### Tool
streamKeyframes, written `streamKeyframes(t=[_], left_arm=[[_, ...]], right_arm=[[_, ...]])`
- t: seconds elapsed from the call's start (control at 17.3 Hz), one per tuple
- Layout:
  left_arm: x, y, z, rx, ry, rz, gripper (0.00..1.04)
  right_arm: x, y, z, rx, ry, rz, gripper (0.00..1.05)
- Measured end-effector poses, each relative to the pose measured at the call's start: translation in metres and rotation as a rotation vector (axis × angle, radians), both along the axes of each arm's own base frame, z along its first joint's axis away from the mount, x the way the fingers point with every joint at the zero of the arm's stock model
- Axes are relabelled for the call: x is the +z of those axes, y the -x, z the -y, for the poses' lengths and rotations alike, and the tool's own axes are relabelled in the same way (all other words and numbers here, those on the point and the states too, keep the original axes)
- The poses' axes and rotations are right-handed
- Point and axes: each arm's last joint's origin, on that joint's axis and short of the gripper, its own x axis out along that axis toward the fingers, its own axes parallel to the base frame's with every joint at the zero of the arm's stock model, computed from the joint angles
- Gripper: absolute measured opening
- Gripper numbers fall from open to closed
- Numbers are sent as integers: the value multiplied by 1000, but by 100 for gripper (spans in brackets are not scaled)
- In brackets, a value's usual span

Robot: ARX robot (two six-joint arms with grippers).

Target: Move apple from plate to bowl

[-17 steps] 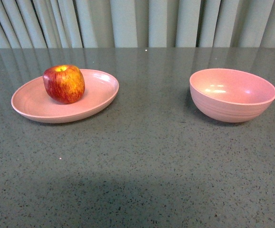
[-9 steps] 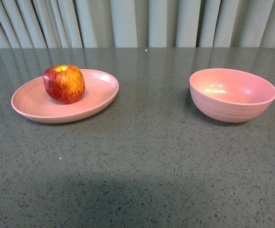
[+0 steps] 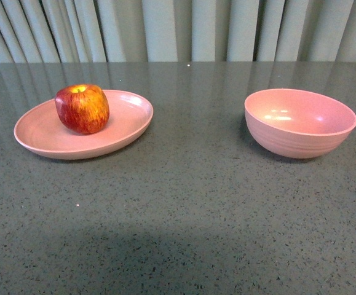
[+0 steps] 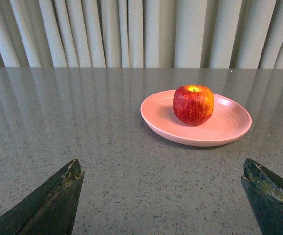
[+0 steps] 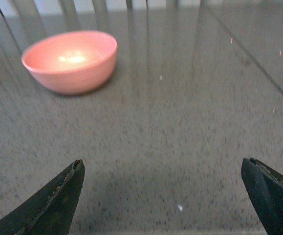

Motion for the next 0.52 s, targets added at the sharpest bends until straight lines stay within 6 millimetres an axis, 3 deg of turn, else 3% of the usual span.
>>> streamKeyframes(t=[0.12, 0.35, 0.52], left_arm=[[0, 0, 0, 0, 0, 0, 98], [0, 0, 0, 0, 0, 0, 98], [0, 0, 0, 0, 0, 0, 98]], right_arm=[[11, -5, -1, -1, -8, 23, 98], [55, -28, -3, 9, -19, 121, 98], [120, -93, -20, 93, -9, 172, 98]])
